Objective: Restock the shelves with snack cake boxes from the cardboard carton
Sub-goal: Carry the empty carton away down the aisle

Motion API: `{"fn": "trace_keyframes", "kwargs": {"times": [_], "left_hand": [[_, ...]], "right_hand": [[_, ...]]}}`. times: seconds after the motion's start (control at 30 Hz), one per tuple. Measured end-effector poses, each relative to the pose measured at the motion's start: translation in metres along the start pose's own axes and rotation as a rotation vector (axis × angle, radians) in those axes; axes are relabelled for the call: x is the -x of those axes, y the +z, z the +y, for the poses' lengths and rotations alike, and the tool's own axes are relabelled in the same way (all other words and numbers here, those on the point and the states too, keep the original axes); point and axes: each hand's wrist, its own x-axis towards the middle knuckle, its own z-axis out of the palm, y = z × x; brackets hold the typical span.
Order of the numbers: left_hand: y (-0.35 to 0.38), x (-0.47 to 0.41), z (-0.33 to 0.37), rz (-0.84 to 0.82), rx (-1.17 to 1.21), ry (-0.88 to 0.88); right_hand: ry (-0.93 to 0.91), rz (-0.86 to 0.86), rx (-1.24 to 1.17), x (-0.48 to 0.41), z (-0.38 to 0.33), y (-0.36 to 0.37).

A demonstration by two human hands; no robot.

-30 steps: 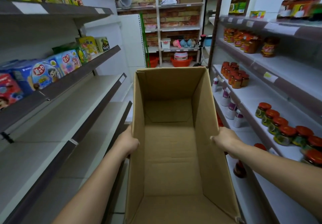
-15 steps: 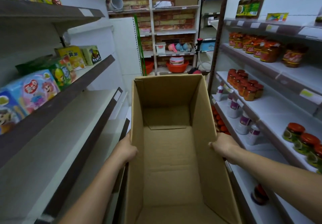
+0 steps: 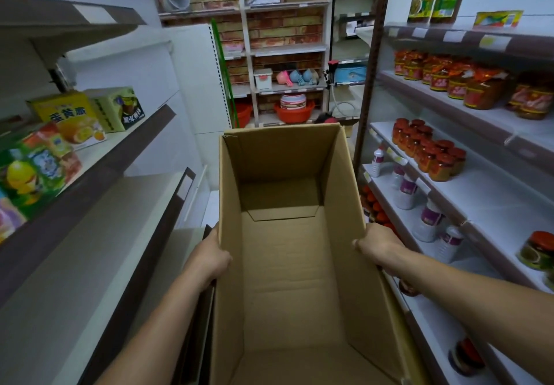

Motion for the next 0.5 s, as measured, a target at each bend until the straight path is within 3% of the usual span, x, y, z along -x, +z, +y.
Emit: {"fn": "trace_keyframes", "kwargs": {"times": [0.5], "left_hand": [[0.003, -0.208, 0.071, 0.065, 0.009, -0.076]], "right_hand": [[-0.046, -0.102, 0.046, -0.228, -0.083, -0.002]]}}
